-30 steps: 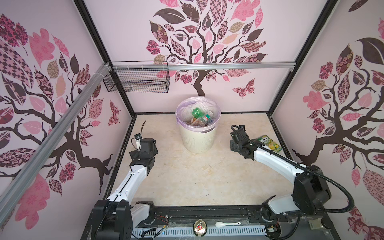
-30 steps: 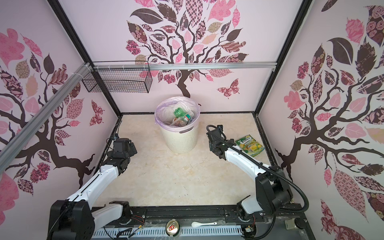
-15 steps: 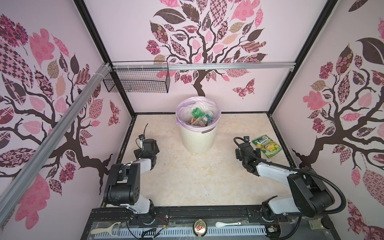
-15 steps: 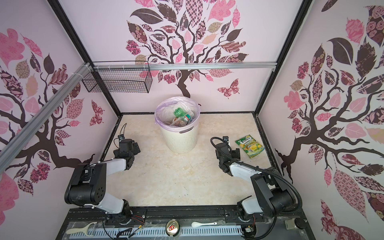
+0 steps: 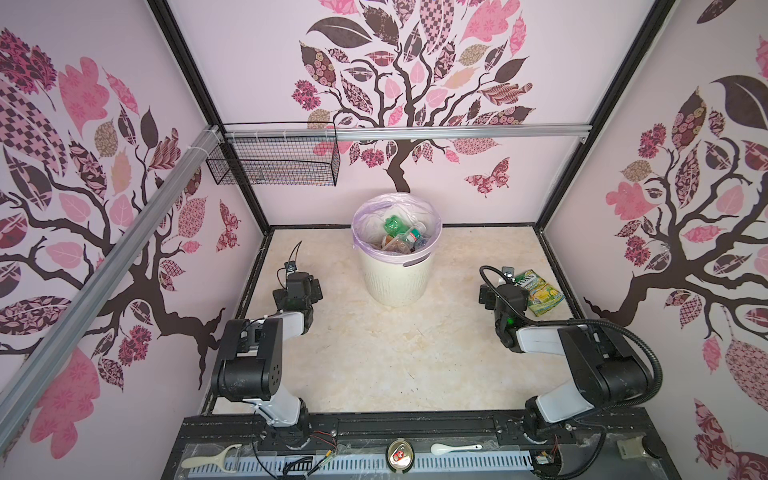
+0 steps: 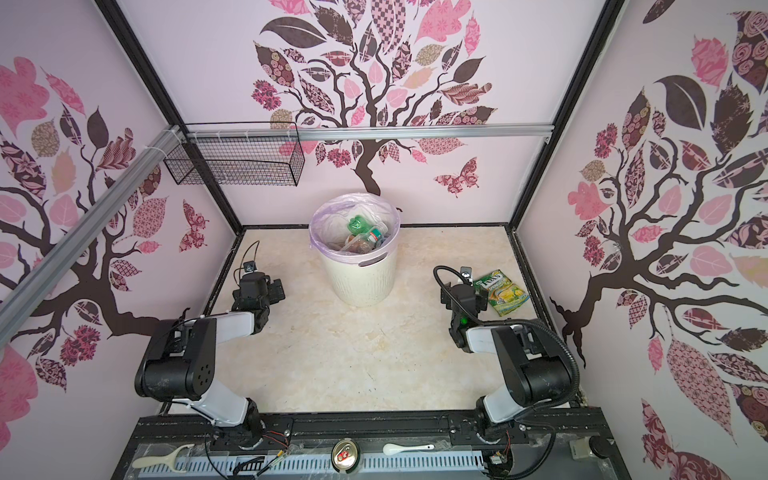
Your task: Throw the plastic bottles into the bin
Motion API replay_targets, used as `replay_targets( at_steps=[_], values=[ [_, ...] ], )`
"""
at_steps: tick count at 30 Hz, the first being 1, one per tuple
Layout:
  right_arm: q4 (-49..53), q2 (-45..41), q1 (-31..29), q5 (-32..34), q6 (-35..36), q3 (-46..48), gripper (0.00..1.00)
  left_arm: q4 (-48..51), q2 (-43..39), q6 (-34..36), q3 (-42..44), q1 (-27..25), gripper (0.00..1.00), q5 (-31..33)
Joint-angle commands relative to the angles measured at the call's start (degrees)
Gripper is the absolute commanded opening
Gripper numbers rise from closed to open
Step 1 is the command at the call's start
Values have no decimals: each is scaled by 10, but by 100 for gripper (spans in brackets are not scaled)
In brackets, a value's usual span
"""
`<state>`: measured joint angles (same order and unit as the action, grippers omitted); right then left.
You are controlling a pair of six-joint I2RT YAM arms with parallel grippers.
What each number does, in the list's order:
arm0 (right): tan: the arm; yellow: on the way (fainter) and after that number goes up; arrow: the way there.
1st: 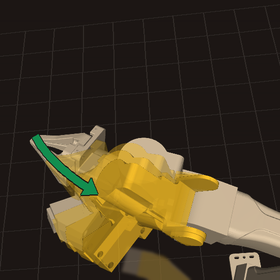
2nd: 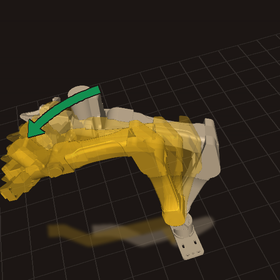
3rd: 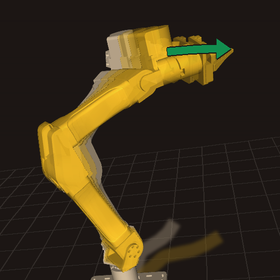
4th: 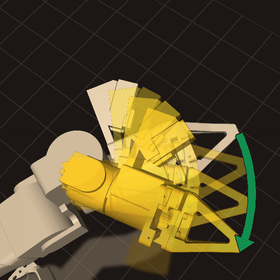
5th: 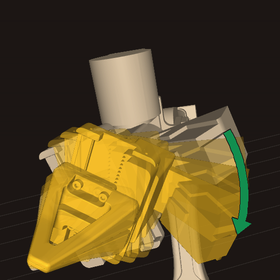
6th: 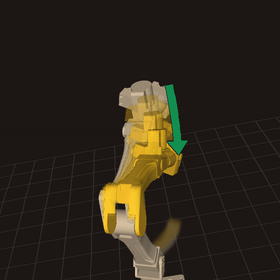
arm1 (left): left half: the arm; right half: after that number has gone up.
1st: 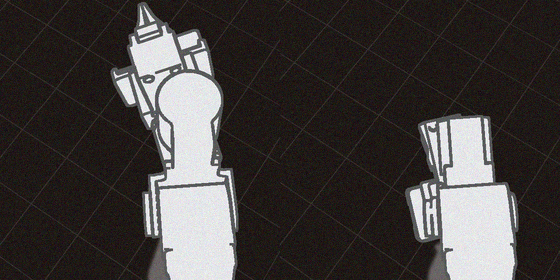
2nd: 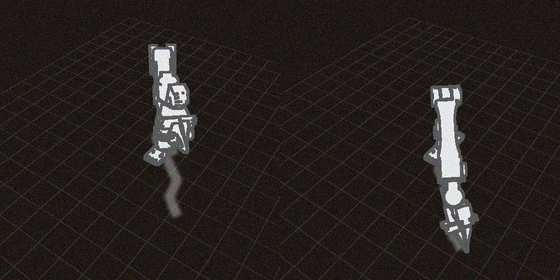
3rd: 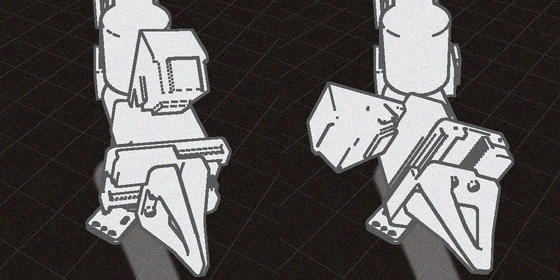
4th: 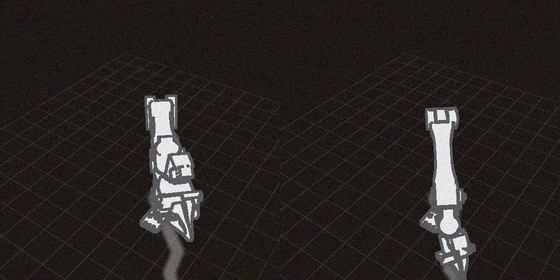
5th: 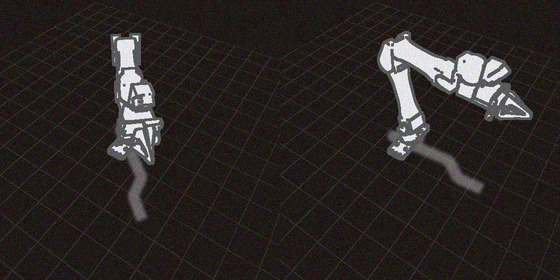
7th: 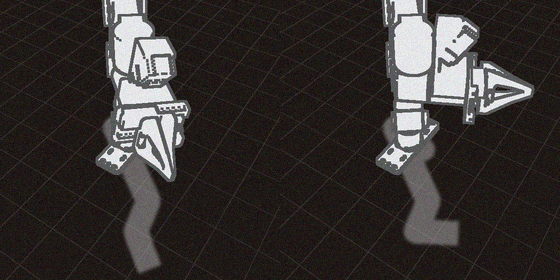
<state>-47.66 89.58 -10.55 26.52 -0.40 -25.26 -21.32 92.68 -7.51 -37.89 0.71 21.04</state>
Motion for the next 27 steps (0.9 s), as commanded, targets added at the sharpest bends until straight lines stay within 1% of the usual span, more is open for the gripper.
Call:
replay_targets(
  at_steps=[1,3,6,8,9,11,12,14,15,17,20,21,22,23,24,26,27],
  values=[
    [-36,8,35,-30,-22,-6,99,23,13,8,-37,-3,98,-16],
    [-82,7,35,-39,-17,15,99,20,9,9,-33,-3,98,-14],
    [-86,5,40,-48,-21,19,100,-1,-14,-7,-7,3,98,8],
    [-88,5,40,-48,-21,20,100,-35,-40,-31,28,26,98,3],
    [-88,4,40,-48,-20,21,99,-45,-53,-58,44,47,98,0],
    [-84,2,40,-47,-20,20,100,-73,-74,-115,82,93,98,-34],
    [-82,2,40,-47,-19,19,100,-98,-82,-131,102,116,98,-55],
    [-80,2,40,-48,-18,18,100,-133,-97,-142,131,126,98,-62],
    [-80,2,40,-48,-18,18,100,-163,-102,-134,146,124,98,-66],
    [-83,2,40,-48,-18,19,99,-203,-109,-111,166,103,98,-55],
    [-85,1,40,-47,-18,22,99,-292,-107,-51,204,53,98,-39],
    [-85,0,40,-47,-18,23,99,-328,-101,-24,222,29,98,-44],
    [-87,-1,40,-46,-19,25,100,-357,-81,8,231,12,98,-73],
    [-94,-4,40,-44,-20,30,99,-406,-39,26,229,6,98,-83],
    [-109,-8,40,-38,-24,40,99,-434,-11,29,215,5,98,-72],
    [-142,-21,40,-21,-35,67,100,-292,-44,20,173,0,98,-53],
    [-143,-31,40,-23,-35,77,99,-294,-37,27,168,-12,98,-34]
  ],
)
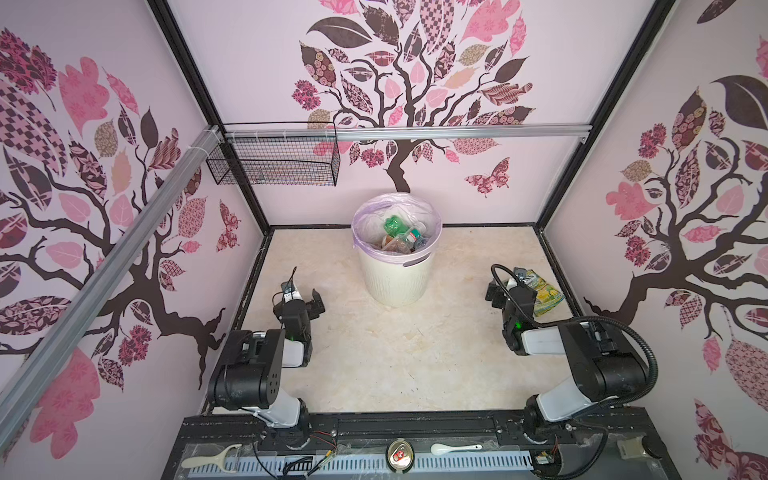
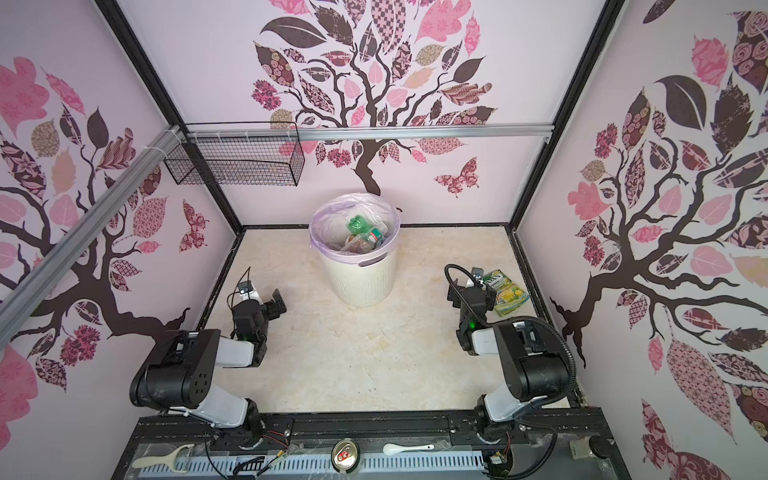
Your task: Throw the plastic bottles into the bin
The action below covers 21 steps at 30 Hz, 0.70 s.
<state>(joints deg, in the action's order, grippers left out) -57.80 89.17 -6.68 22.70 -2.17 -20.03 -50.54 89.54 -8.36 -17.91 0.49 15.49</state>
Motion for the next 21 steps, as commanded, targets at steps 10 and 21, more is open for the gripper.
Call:
replay_targets(
  at_steps=[10,21],
  values=[
    [-113,1,-9,2,-4,51,99,-15,-1,50,-30,-24,98,28],
    [-115,0,-10,2,-4,53,99,-11,-3,50,-31,-23,98,25]
  ],
)
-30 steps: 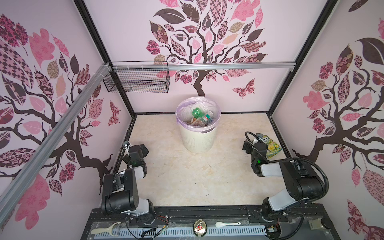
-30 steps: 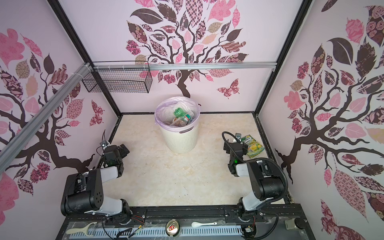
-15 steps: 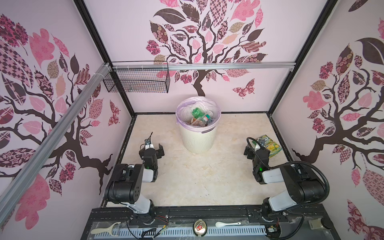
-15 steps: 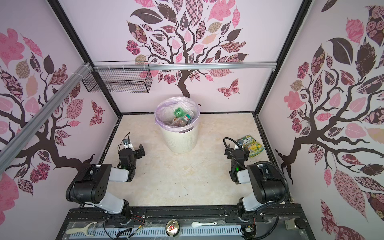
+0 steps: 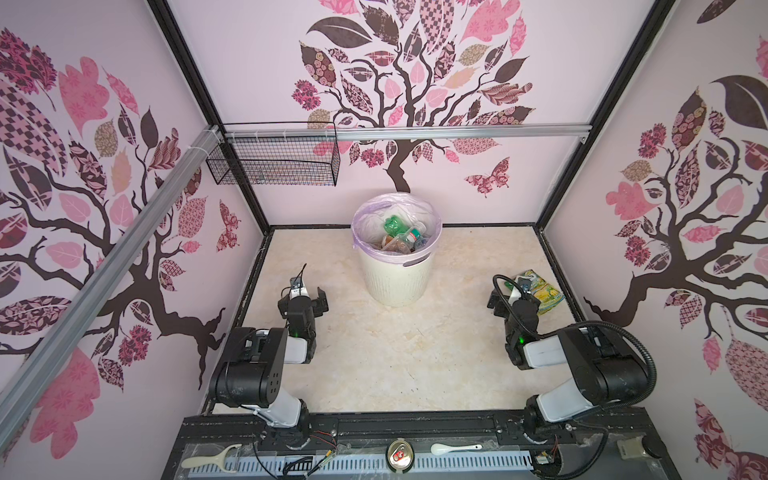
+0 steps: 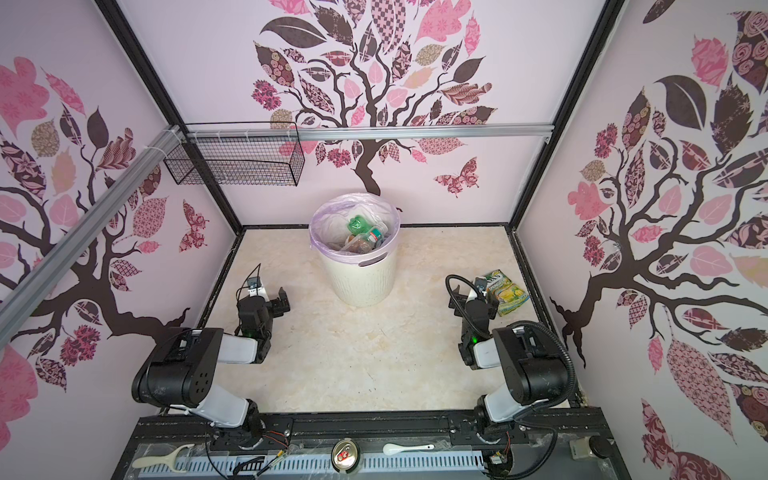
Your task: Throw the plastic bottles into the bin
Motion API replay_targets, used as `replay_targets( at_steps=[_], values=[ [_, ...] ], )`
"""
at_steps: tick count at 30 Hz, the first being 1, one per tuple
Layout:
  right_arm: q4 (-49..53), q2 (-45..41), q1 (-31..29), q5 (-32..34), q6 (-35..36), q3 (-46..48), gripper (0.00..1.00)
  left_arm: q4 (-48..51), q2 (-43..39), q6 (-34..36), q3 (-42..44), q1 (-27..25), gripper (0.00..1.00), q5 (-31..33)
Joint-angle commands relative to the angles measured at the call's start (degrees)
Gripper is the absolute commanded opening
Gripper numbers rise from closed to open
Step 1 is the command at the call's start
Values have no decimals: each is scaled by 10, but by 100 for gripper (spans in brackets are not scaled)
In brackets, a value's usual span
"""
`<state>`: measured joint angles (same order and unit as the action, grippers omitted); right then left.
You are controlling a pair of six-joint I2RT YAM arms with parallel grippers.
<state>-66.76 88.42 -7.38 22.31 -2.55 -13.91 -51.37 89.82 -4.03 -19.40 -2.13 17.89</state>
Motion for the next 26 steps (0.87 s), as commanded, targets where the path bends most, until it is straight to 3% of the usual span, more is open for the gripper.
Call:
replay_targets(
  at_steps=[1,26],
  values=[
    [-26,7,-2,5,0,-9,99,-3,-6,7,-17,3,98,1],
    [5,8,16,-30,-13,-22,99,-3,-5,7,-17,3,98,1]
  ],
)
